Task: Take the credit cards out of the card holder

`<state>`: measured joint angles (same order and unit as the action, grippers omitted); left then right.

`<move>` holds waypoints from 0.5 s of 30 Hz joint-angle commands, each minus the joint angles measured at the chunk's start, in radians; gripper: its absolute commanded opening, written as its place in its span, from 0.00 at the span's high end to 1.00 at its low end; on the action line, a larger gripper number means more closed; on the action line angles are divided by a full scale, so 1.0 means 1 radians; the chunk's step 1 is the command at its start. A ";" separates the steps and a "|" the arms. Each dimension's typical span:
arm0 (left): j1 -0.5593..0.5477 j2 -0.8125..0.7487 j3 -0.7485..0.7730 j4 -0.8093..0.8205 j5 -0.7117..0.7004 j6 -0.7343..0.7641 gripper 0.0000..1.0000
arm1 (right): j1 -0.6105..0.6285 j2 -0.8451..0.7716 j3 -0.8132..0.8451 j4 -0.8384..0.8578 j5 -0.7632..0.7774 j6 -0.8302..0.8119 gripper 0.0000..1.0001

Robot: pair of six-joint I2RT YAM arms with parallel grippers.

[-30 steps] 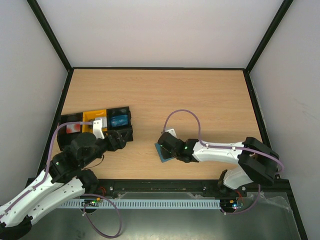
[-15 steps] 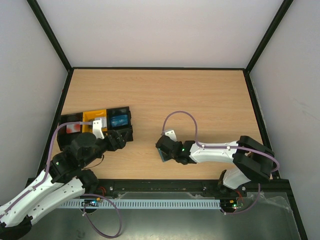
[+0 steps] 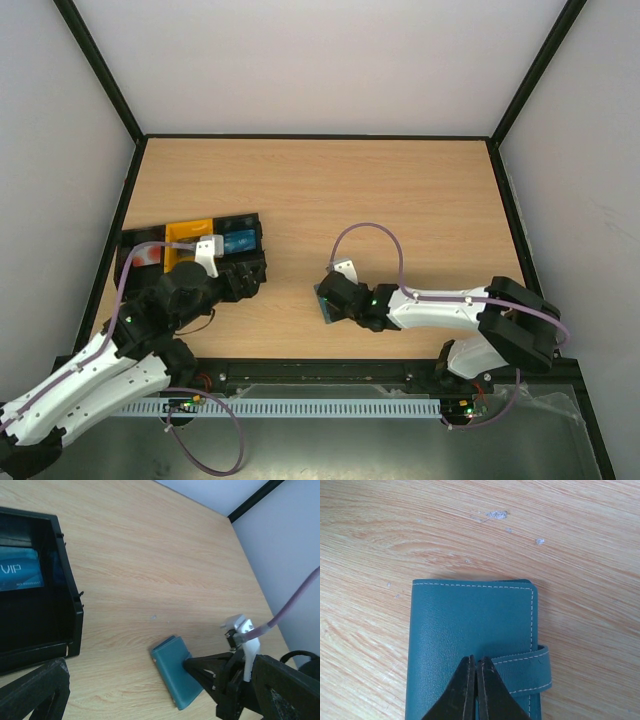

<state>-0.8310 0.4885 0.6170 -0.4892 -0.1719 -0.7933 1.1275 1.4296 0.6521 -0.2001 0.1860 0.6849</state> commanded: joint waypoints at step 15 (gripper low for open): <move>-0.003 0.055 -0.071 0.106 0.077 0.006 0.00 | 0.008 -0.093 -0.044 0.024 -0.051 0.015 0.92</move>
<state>-0.8310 0.5579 0.5636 -0.4168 -0.1059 -0.7963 1.1275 1.3479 0.6125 -0.1444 0.0803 0.7036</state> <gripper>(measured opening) 0.995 0.029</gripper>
